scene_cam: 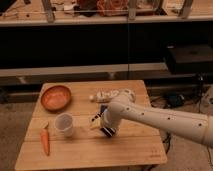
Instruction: Place the eraser in the ceramic cup
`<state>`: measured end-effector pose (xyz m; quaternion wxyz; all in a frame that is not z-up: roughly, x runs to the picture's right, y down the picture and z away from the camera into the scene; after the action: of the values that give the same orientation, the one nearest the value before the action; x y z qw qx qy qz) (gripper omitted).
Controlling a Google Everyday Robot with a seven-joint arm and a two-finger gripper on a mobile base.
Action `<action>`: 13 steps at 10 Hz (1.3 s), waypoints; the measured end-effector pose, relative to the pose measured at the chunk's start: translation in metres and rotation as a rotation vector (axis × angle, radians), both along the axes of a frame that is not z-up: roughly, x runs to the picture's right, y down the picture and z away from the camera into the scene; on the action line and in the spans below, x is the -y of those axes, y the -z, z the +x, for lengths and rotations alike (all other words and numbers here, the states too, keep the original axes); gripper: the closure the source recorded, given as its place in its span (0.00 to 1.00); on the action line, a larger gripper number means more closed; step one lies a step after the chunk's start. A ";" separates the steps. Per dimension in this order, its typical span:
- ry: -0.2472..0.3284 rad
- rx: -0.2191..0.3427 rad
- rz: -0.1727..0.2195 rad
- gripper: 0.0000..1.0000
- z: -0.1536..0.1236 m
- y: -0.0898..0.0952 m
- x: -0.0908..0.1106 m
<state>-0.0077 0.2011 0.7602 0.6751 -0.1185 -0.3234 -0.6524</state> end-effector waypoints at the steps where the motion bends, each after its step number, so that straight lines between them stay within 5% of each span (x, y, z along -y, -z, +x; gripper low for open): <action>1: 0.058 -0.045 -0.004 0.20 -0.005 -0.005 0.000; 3: 0.143 -0.106 -0.005 0.20 -0.008 -0.015 0.001; 6: 0.192 -0.124 -0.007 0.20 -0.004 -0.031 0.008; 9: 0.250 -0.095 -0.040 0.20 0.006 -0.041 0.014; 13: 0.294 0.012 -0.114 0.20 0.020 -0.047 0.009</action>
<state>0.0121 0.1923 0.8068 0.5625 -0.1988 -0.3429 -0.7256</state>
